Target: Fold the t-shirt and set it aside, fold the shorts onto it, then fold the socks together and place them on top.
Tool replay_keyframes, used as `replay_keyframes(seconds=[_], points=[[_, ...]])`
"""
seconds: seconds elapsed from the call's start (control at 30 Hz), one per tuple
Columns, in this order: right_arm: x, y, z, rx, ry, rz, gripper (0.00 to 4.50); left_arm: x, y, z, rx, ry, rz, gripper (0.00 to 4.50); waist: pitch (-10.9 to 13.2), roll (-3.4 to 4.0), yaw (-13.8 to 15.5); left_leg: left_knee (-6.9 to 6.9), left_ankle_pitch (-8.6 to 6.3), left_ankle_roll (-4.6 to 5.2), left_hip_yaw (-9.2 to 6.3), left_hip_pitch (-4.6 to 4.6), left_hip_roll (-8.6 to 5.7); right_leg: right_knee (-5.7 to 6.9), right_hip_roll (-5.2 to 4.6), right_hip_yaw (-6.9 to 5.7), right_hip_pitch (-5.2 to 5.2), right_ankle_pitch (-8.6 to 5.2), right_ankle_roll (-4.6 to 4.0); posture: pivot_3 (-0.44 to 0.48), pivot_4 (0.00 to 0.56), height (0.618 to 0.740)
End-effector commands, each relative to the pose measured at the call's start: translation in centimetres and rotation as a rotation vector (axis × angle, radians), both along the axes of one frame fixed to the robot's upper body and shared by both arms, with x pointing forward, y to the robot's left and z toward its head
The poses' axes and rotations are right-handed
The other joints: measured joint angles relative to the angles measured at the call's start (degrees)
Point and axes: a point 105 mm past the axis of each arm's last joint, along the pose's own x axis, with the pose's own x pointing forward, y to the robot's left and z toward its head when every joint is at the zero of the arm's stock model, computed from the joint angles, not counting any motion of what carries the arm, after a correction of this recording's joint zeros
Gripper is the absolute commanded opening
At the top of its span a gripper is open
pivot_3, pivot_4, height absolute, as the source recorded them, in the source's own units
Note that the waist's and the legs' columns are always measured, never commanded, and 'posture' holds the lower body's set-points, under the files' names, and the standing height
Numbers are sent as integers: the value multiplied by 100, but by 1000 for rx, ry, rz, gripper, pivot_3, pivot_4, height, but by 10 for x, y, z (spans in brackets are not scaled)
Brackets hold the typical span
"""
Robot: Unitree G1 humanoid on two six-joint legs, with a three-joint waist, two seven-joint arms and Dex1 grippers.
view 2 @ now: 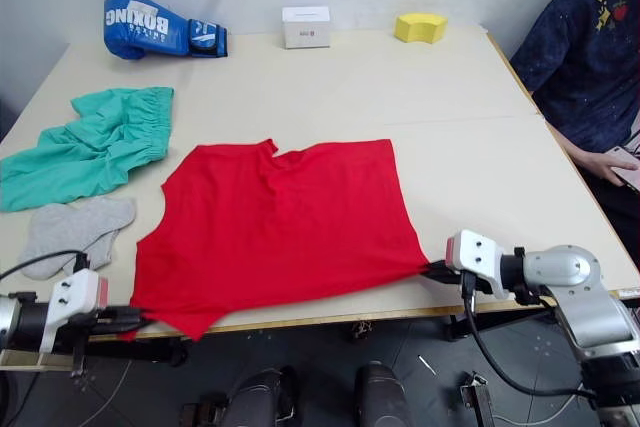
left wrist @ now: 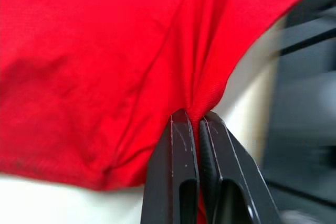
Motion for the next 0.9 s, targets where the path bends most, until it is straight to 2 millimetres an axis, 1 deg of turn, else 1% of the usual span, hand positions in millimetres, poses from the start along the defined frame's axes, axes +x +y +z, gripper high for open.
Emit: replay_keyframes(seconds=[0.03,0.07,0.13,0.2,0.27,0.3,0.33,0.37,0.4,0.43,0.47,0.5,0.53,0.57,0.6,0.63,0.67,0.7,0.73,0.77,0.8,0.83,0.87,0.9], points=[[-11,1,6,-8,48,38,0,-6,1,11,11,34,16,40,1,-2,3,0,0,-2,-1,0,2,0,0,7,-2,-2,-3,0,150,740],[-10,3,8,3,44,41,0,-4,0,13,7,40,26,40,1,-2,4,0,-1,-6,-4,0,4,0,0,21,-1,-3,-6,0,150,740],[-2,7,19,40,3,32,0,6,-4,22,-30,11,47,40,1,-3,7,0,-9,-21,-6,0,6,0,2,29,-1,-4,-10,0,150,740],[14,10,41,104,-79,7,0,28,-9,39,-75,-75,75,40,2,-5,5,0,-11,-26,-5,0,5,0,1,32,-2,-4,-12,0,150,740],[39,9,74,185,-208,-50,0,57,-13,61,-109,-194,107,40,4,-8,5,0,-8,-31,-5,-1,6,1,3,31,-2,0,-18,0,150,740],[53,7,93,228,-287,-89,0,72,-14,73,-119,-252,124,40,4,-8,7,1,-5,-31,-5,-3,5,1,4,31,-4,2,-21,0,150,740],[68,3,113,265,-381,-142,0,90,-14,86,-108,-325,150,40,6,-11,6,2,1,-26,-4,0,4,5,5,32,-1,5,-18,0,150,740],[83,-2,140,314,-495,-202,0,112,-12,102,-91,-414,201,40,6,-10,22,2,11,-11,-3,-4,2,6,7,32,-6,5,-18,0,150,740],[98,-9,169,357,-618,-281,0,135,-10,122,-99,-493,282,40,11,-13,42,5,18,-15,-3,-1,0,12,10,29,-2,7,-14,0,150,740],[113,-22,198,391,-744,-398,0,162,-3,149,-85,-593,413,40,14,-17,48,8,31,-29,0,-9,-3,16,22,20,-13,9,-9,0,150,740],[121,-33,220,404,-845,-486,0,180,2,175,-69,-693,503,40,20,-23,88,9,37,-34,3,-16,-10,19,28,15,-22,11,-7,0,150,740],[125,-42,244,428,-964,-555,0,194,1,213,-71,-858,553,40,29,-35,117,21,39,-35,4,-19,-12,30,32,14,-24,11,-6,0,150,740],[124,-50,270,460,-1083,-606,0,199,-1,257,-78,-1053,581,40,32,-40,127,35,39,-36,5,-38,-15,31,32,11,-38,13,-2,0,150,740],[118,-55,293,485,-1203,-630,0,197,-4,297,-92,-1244,596,40,35,-52,136,55,41,-38,2,-79,-11,27,34,9,-67,16,2,0,150,740],[113,-58,308,495,-1288,-643,0,191,-7,326,-119,-1376,601,40,37,-55,140,86,29,-38,12,-116,-4,43,38,4,-106,16,2,0,150,740],[107,-60,320,499,-1374,-653,0,181,-10,353,-164,-1510,594,40,37,-56,123,90,24,-33,17,-141,-9,42,35,-1,-126,18,5,0,150,740],[101,-62,330,495,-1453,-656,0,168,-12,375,-188,-1638,583,40,37,-56,106,89,17,-23,29,-151,-8,49,30,0,-139,21,11,0,150,740],[95,-63,336,484,-1512,-656,0,156,-16,389,-218,-1728,540,40,36,-55,93,87,2,-11,50,-154,-12,44,28,-6,-149,20,11,0,150,740],[90,-64,341,468,-1570,-657,0,145,-22,398,-228,-1807,483,40,35,-52,84,81,-13,-1,67,-153,-18,30,23,-19,-150,20,12,0,150,740],[88,-64,341,439,-1597,-644,0,139,-31,397,-195,-1846,396,40,34,-51,73,82,-37,10,87,-150,-18,27,15,-38,-153,18,16,0,150,740],[86,-63,333,388,-1615,-618,0,139,-37,384,-135,-1849,303,40,35,-51,62,83,-53,22,106,-146,-19,25,6,-52,-156,17,18,0,150,740],[87,-63,318,337,-1596,-597,0,142,-39,364,-86,-1814,239,40,32,-46,56,83,-61,28,125,-141,-21,24,-1,-62,-158,15,20,0,150,740],[88,-64,307,305,-1580,-583,0,145,-39,350,-59,-1785,202,40,31,-45,56,81,-69,37,139,-131,-22,21,-10,-75,-156,15,21,0,150,740],[88,-64,298,277,-1571,-570,0,146,-38,339,-45,-1762,185,40,31,-46,52,84,-78,45,146,-98,-21,22,-15,-88,-130,13,23,0,150,740]])
